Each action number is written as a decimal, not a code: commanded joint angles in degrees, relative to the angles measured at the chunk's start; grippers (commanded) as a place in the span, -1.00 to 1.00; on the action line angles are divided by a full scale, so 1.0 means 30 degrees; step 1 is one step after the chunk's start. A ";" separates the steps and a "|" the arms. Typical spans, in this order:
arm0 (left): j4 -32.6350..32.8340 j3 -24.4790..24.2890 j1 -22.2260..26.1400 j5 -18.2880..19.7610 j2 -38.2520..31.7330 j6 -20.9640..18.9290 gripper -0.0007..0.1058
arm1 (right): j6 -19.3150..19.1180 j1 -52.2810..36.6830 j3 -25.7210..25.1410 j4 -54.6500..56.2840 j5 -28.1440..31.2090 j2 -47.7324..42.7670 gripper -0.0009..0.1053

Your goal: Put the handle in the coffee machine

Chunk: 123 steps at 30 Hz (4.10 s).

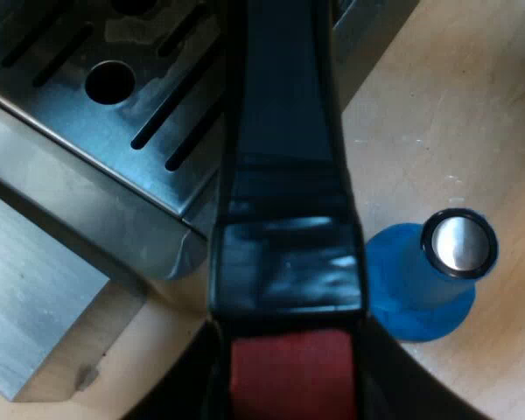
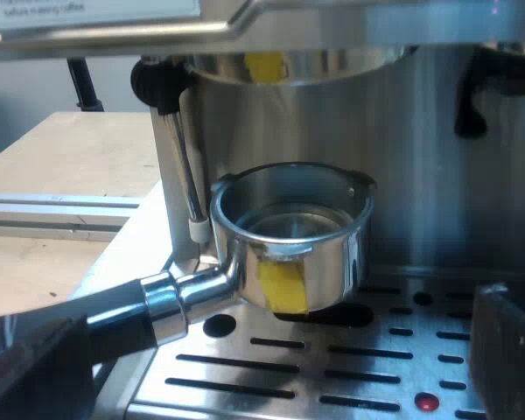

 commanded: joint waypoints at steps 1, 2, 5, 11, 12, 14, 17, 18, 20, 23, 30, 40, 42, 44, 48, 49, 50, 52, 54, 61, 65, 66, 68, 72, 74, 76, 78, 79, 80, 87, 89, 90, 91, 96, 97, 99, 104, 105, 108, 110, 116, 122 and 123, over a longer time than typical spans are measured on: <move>-0.0550 -0.0522 0.0030 0.0944 -0.0056 -0.0007 -0.98 | -0.0319 -0.0111 -0.0078 -0.0421 0.0000 0.0106 0.66; -0.0550 -0.0634 0.0030 0.0944 -0.0030 -0.0007 -0.98 | -0.0319 -0.0111 -0.0078 -0.0421 0.0000 0.0106 0.66; -0.0674 -0.0869 0.0030 0.0944 -0.0001 -0.0007 -0.98 | -0.0319 -0.0111 -0.0078 -0.0549 0.0000 0.0135 0.66; -0.0686 -0.1622 0.0030 0.0944 0.0898 -0.0007 -0.98 | -0.0319 -0.0111 -0.0078 -0.0549 0.0000 0.0135 0.66; -0.0630 -0.1857 0.0030 0.0944 0.1158 -0.0007 -0.98 | -0.0319 -0.0111 -0.0078 -0.0549 0.0000 0.0135 0.66; -0.0596 -0.2187 0.0030 0.0944 0.1460 -0.0007 -0.98 | -0.0319 -0.0111 -0.0078 -0.0549 0.0000 0.0135 0.66; -0.0475 -0.2789 0.0030 0.0944 0.1849 -0.0007 -0.98 | -0.0346 -0.0111 -0.0078 -0.0549 0.0000 0.0135 0.66; -0.0469 -0.2994 0.0030 0.0944 0.1943 -0.0007 -0.98 | -0.0346 -0.0111 -0.0078 -0.0549 0.0000 0.0135 0.66; -0.0469 -0.3193 0.0030 0.0944 0.1964 -0.0007 -0.98 | -0.0346 -0.0111 -0.0078 -0.0549 0.0000 0.0135 0.66; -0.0469 -0.3366 0.0030 0.0944 0.1964 -0.0007 -0.98 | -0.0346 -0.0111 -0.0078 -0.0549 0.0000 0.0135 0.66; -0.0558 -0.3361 0.0955 0.0944 0.1964 0.0227 -0.98 | -0.0346 -0.0111 -0.0078 -0.0549 0.0043 0.0135 0.66; 0.0099 -0.3361 0.0649 0.1574 0.1964 0.2362 -0.98 | -0.0346 -0.0111 -0.0078 -0.0549 0.0043 0.0135 0.66; 0.0007 -0.3361 0.0649 0.1574 0.1964 0.2767 -0.98 | -0.0346 -0.0111 -0.0078 -0.0549 0.0043 0.0135 0.66; 0.0142 -0.3361 0.0698 0.1493 0.2017 0.3459 -0.98 | -0.0346 -0.0111 -0.0078 -0.0549 0.0043 0.0135 0.66; 0.1224 -0.3361 0.0696 0.1500 0.2721 0.5460 -0.98 | -0.0346 -0.0111 -0.0078 -0.0549 0.0043 0.0135 0.66; 0.1430 -0.3361 0.0696 0.1500 0.2820 0.5583 -0.98 | -0.0346 -0.0111 -0.0078 -0.0549 0.0043 0.0135 0.66; 0.1781 -0.3361 0.0696 0.1500 0.3134 0.5857 -0.98 | -0.0346 -0.0111 -0.0078 -0.0549 0.0043 0.0135 0.66; 0.2079 -0.3361 0.0696 0.1549 0.3526 0.6105 -0.98 | -0.0346 -0.0111 -0.0078 -0.0549 0.0043 0.0135 0.66; 0.2081 -0.3361 0.0696 0.1562 0.3758 0.6112 -0.98 | -0.0346 -0.0111 -0.0078 -0.0549 0.0043 0.0135 0.66; 0.2011 -0.3730 0.1266 0.2542 0.3888 0.6214 -0.98 | -0.0367 -0.0111 -0.0078 -0.0549 0.0043 0.0135 0.66; 0.2011 -0.3955 0.1826 0.2686 0.3888 0.6328 -0.98 | -0.0367 -0.0111 -0.0078 -0.0549 0.0043 0.0135 0.66; 0.2062 -0.3991 0.1824 0.2686 0.3888 0.6324 -0.98 | -0.0367 -0.0111 -0.0078 -0.0549 0.0043 0.0135 0.66; 0.2077 -0.3996 0.1765 0.2926 0.3888 0.6238 -0.98 | -0.0367 -0.0111 -0.0078 -0.0549 0.0043 0.0135 0.66; 0.2075 -0.3996 0.1774 0.3383 0.3888 0.5795 -0.98 | -0.0367 -0.0111 -0.0078 -0.0549 0.0043 0.0135 0.66; 0.2075 -0.3996 0.1774 0.3383 0.3888 0.5795 -0.98 | -0.0367 -0.0111 -0.0078 -0.0549 0.0043 0.0135 0.66; 0.2075 -0.3996 0.1774 0.3383 0.3888 0.5795 -0.98 | -0.0367 -0.0111 -0.0078 -0.0549 0.0043 0.0135 0.66; 0.2075 -0.3996 0.1774 0.3383 0.3888 0.5795 -0.98 | -0.0367 -0.0111 -0.0078 -0.0549 0.0043 0.0135 0.66; 0.2075 -0.3996 0.1774 0.3342 0.3888 0.5795 -0.98 | -0.0367 -0.0111 -0.0078 -0.0549 0.0043 0.0135 0.66; 0.2075 -0.3996 0.1774 0.3225 0.3888 0.5724 -0.98 | -0.0367 -0.0111 -0.0078 -0.0549 0.0043 0.0135 0.66; 0.2038 -0.4101 0.1774 0.2932 0.3888 0.4951 -0.98 | -0.0367 -0.0111 -0.0078 -0.0549 0.0043 0.0135 0.66; 0.2083 -0.4267 0.1774 0.2932 0.3888 0.4949 -0.98 | -0.0436 -0.0111 -0.0078 -0.0549 0.0043 0.0135 0.66; 0.2081 -0.4395 0.1774 0.2805 0.3888 0.4949 -0.98 | -0.0564 -0.0111 -0.0078 -0.0549 0.0043 0.0135 0.66; 0.2081 -0.4444 0.1774 0.2721 0.3888 0.4886 -0.98 | -0.0647 -0.0111 -0.0078 -0.0549 0.0043 0.0135 0.66; 0.2081 -0.4955 0.1774 0.2628 0.3888 0.4673 -0.98 | -0.1841 -0.0111 -0.0078 -0.1668 0.0043 0.0180 0.66; 0.2081 -0.4963 0.1774 0.2628 0.3888 0.4673 -0.98 | -0.1929 -0.0111 -0.0078 -0.1798 0.0043 0.0134 0.66; 0.2081 -0.4953 0.1774 0.2628 0.3888 0.4673 -0.98 | -0.2449 -0.0111 -0.0078 -0.2202 -0.0006 0.0180 0.66; 0.2081 -0.4953 0.1774 0.2553 0.3888 0.4599 -0.98 | -0.2955 -0.0111 -0.0078 -0.2561 -0.0095 0.0134 0.66; 0.2081 -0.4953 0.1774 0.2506 0.3888 0.4589 -0.98 | -0.2955 -0.0111 -0.0078 -0.2561 -0.0095 0.0179 0.66; 0.2081 -0.4953 0.1774 0.2508 0.3888 0.4501 -0.98 | -0.2955 -0.0111 -0.0078 -0.2671 -0.0095 0.0134 0.66; 0.2081 -0.4953 0.1774 0.2508 0.3888 0.4501 -0.98 | -0.2955 -0.0111 -0.0078 -0.2717 -0.0095 0.0134 0.66; 0.1873 -0.4953 0.1774 0.2508 0.3888 0.4501 -0.98 | -0.3787 -0.0111 -0.0078 -0.3129 -0.0095 0.0179 0.66; 0.1509 -0.5190 0.1774 0.2461 0.3888 0.3994 -0.98 | -0.3786 -0.0111 -0.0078 -0.3129 -0.0095 0.0179 0.66; 0.1505 -0.5338 0.1774 0.2461 0.3888 0.3994 -0.98 | -0.3786 -0.0111 -0.0078 -0.3129 -0.0095 0.0179 0.66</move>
